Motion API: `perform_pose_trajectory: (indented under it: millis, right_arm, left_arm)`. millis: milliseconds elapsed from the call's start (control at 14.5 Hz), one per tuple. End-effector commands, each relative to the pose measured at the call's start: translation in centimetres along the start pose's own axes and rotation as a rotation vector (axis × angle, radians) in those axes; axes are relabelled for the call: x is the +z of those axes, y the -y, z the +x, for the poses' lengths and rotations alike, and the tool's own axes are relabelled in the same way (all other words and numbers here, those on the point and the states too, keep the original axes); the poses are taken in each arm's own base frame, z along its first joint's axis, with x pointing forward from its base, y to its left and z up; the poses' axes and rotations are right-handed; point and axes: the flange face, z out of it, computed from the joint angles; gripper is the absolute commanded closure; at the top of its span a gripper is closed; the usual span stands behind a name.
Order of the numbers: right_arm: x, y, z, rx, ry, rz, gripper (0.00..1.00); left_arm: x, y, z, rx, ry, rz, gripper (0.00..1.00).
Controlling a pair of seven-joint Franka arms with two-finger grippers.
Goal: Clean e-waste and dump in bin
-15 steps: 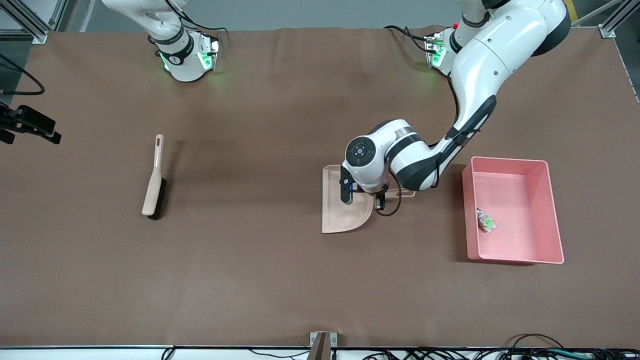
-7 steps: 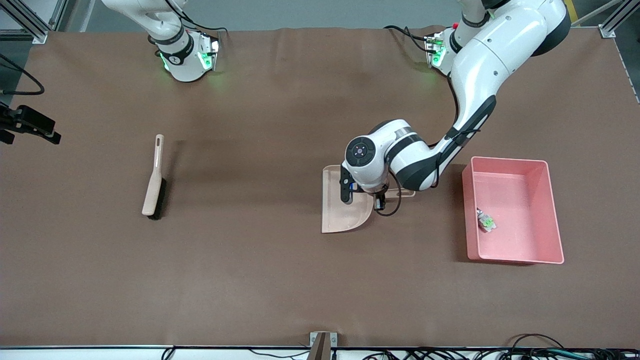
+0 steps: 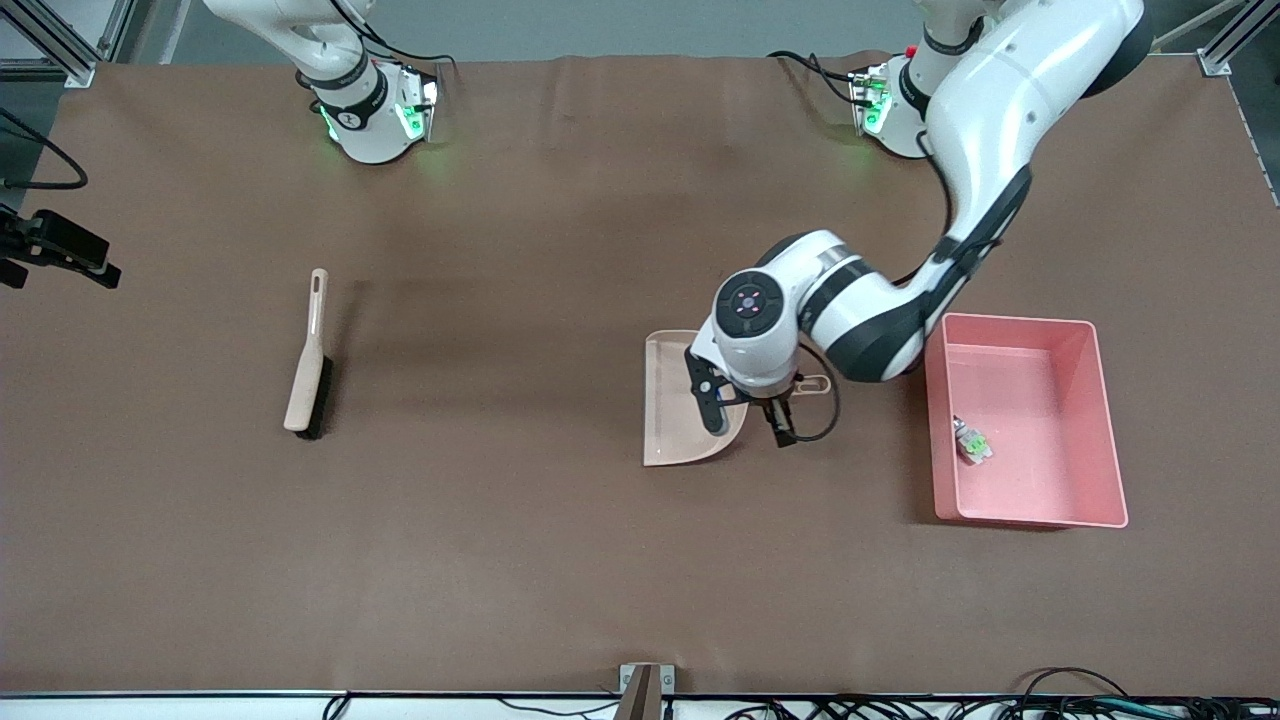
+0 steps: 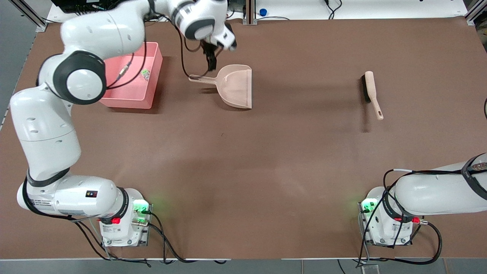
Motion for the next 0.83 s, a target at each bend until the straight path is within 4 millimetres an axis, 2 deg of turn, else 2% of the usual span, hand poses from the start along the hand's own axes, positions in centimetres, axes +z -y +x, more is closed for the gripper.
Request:
perform_pose_trajectory:
  millis: [0,69,138,207,275,344,413,551,620,757]
  right_arm:
    - [-0.5,0.0,-0.3,0.005,-0.003,0.014,0.0]
    - [-0.5,0.0,-0.2,0.005,-0.005,0.014,0.0]
    - [-0.5,0.0,-0.2,0.005,-0.005,0.014,0.0]
    - [-0.5,0.0,-0.2,0.005,-0.005,0.014,0.0]
    - [-0.5,0.0,-0.2,0.005,-0.005,0.014,0.0]
    - [-0.5,0.0,-0.2,0.005,-0.005,0.014,0.0]
    - [-0.5,0.0,-0.2,0.005,-0.005,0.014,0.0]
    - [-0.6,0.1,-0.2,0.004,-0.008,0.015,0.0]
    - [-0.6,0.2,-0.2,0.002,-0.009,0.015,0.0]
    - [-0.6,0.3,-0.2,0.001,-0.008,0.015,0.0]
  left_arm:
    - [-8.0,3.0,-4.2,-0.248,-0.034,0.003,0.0]
    - [-9.4,4.8,-6.4,-0.345,-0.067,-0.036,0.0]
    - [-10.2,7.4,-9.5,-0.437,-0.095,-0.087,0.0]
    - [-12.1,9.0,-12.4,-0.503,-0.124,-0.092,0.0]
    - [-14.5,9.9,-14.9,-0.564,-0.145,-0.072,0.0]
    - [-15.3,10.8,-17.1,-0.624,-0.136,-0.075,0.0]
    - [-16.0,11.4,-19.1,-0.705,-0.128,-0.102,0.0]
    - [-19.2,10.6,-21.8,-0.86,-0.128,-0.076,0.0]
    - [-19.8,10.1,-22.8,-0.92,-0.106,-0.065,0.0]
    - [-21.7,10.1,-26.4,-1.01,-0.11,-0.096,0.0]
